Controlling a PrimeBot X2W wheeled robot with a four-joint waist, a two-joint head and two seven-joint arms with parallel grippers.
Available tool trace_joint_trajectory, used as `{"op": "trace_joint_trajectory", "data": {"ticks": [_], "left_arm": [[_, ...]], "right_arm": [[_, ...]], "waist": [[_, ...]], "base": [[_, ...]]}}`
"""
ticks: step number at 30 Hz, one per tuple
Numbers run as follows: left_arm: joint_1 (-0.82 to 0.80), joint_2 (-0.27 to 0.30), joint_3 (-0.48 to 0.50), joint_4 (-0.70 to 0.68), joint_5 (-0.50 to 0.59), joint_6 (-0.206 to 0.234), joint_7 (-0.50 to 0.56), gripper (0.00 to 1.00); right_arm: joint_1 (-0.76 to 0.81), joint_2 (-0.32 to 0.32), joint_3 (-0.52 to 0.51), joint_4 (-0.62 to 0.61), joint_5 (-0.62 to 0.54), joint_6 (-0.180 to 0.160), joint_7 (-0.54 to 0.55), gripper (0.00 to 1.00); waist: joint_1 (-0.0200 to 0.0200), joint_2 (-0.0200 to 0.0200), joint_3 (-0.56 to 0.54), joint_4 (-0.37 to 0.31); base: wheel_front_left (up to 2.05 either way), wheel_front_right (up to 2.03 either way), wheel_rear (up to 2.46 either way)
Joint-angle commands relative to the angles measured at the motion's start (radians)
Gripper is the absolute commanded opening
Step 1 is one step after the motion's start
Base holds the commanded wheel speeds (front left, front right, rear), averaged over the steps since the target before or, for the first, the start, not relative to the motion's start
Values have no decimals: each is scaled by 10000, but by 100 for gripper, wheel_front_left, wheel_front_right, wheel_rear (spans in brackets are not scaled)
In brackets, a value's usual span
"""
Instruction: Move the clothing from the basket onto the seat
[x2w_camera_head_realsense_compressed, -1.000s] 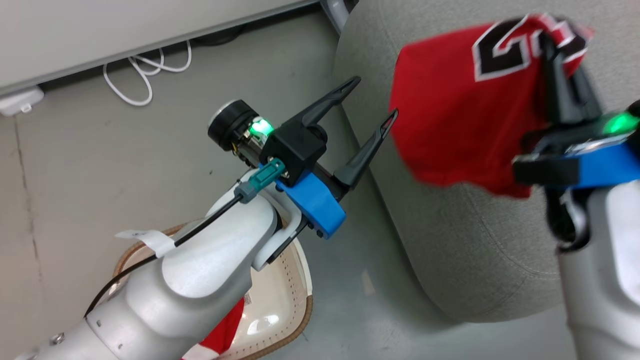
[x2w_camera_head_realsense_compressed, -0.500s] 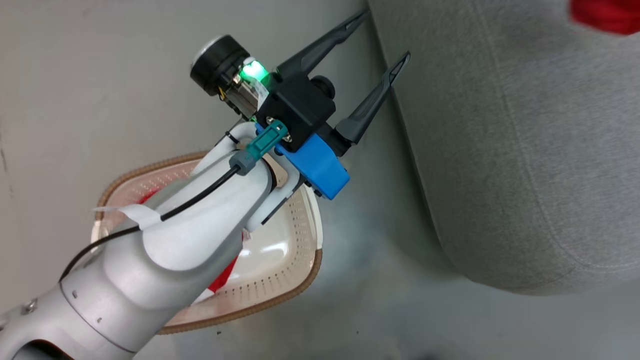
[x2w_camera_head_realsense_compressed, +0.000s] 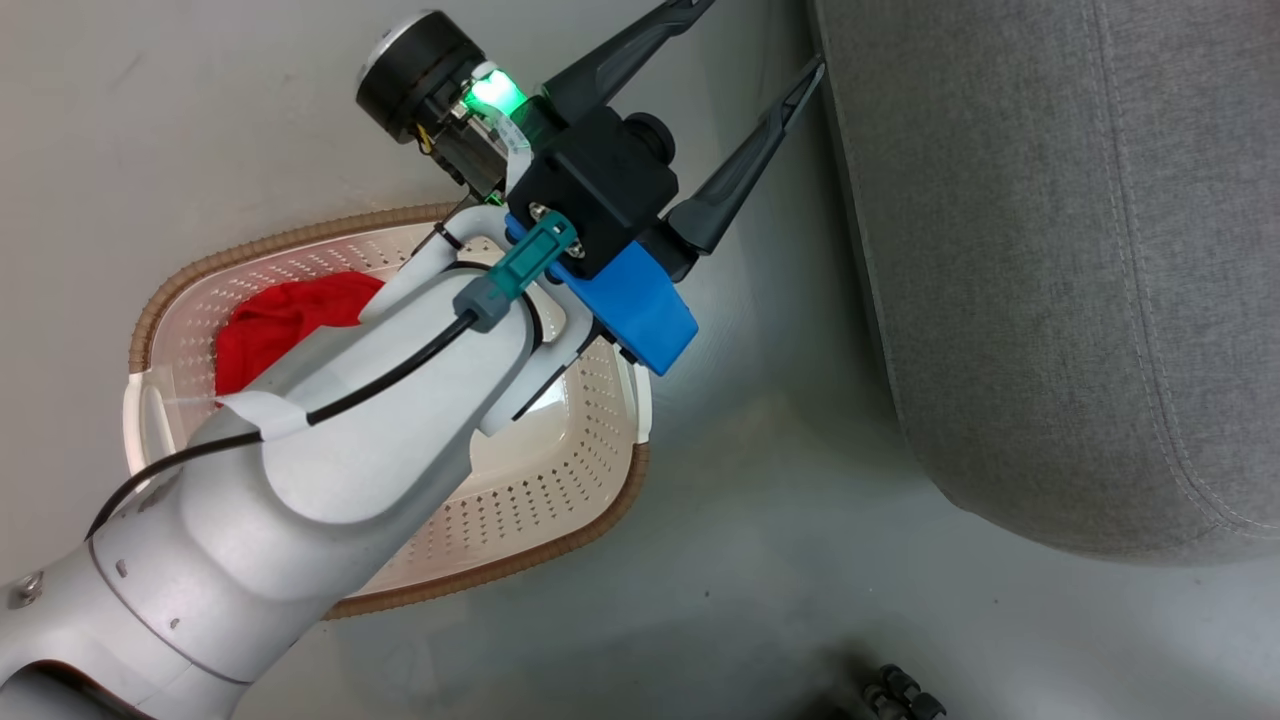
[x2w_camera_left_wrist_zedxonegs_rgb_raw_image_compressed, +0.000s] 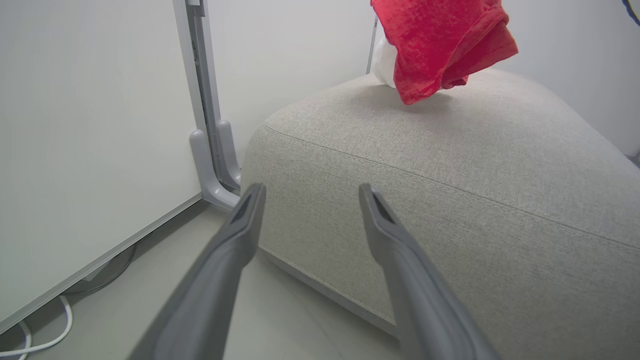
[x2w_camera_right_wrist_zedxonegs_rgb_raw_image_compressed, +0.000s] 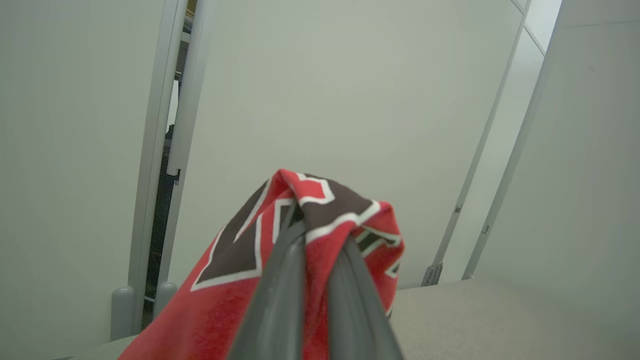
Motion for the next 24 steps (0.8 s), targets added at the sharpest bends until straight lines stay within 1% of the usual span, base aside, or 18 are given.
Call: {"op": "trace_joint_trajectory", "data": {"ticks": [1,5,6,8,13,15,16,17,18,20,24], "left_arm": [[-223,-56,-29,-38,82,45,-22,100],[-295,-96,-67,-28,101,65,-56,100],[-295,-96,-67,-28,101,65,-56,100],[-340,-74,-87,16,142,72,-84,100],[-304,18,-106,63,147,138,-97,100],[-294,65,-111,64,129,132,-77,100],[-280,94,-108,69,112,141,-78,100],[-252,128,-100,73,95,160,-81,100],[-207,151,-88,79,78,182,-102,100],[-78,192,-85,119,38,211,-169,100],[213,62,-137,226,-77,238,-434,100]], "right_arm": [[407,98,-28,399,-27,1,-42,0],[964,383,-110,1246,-94,1,-42,0],[964,383,-110,1246,-94,1,-42,0],[1236,629,-123,1668,23,1,-42,0],[1915,1247,-59,2226,124,1,-44,0],[2025,1402,-69,2366,213,1,-44,0],[2106,1486,-70,2445,252,1,-44,4],[2147,1563,-115,2412,296,1,-44,71],[2211,1621,-139,2405,304,1,-44,100],[2391,1760,-204,2276,277,1,-44,100],[3069,2130,-376,1791,188,1,-42,100]], "waist": [[-2,0,80,42],[-2,0,186,98],[-2,0,186,98],[-2,0,221,91],[-2,0,276,2],[-2,0,263,-32],[-2,0,236,-56],[-2,0,195,-95],[-2,0,138,-133],[-2,0,-17,-205],[-2,0,-522,-261]], "base": [[0,0,0],[0,0,0],[0,0,0],[0,0,0],[0,0,0],[0,0,0],[0,0,0],[0,0,0],[0,0,0],[0,0,0],[0,0,0]]}}
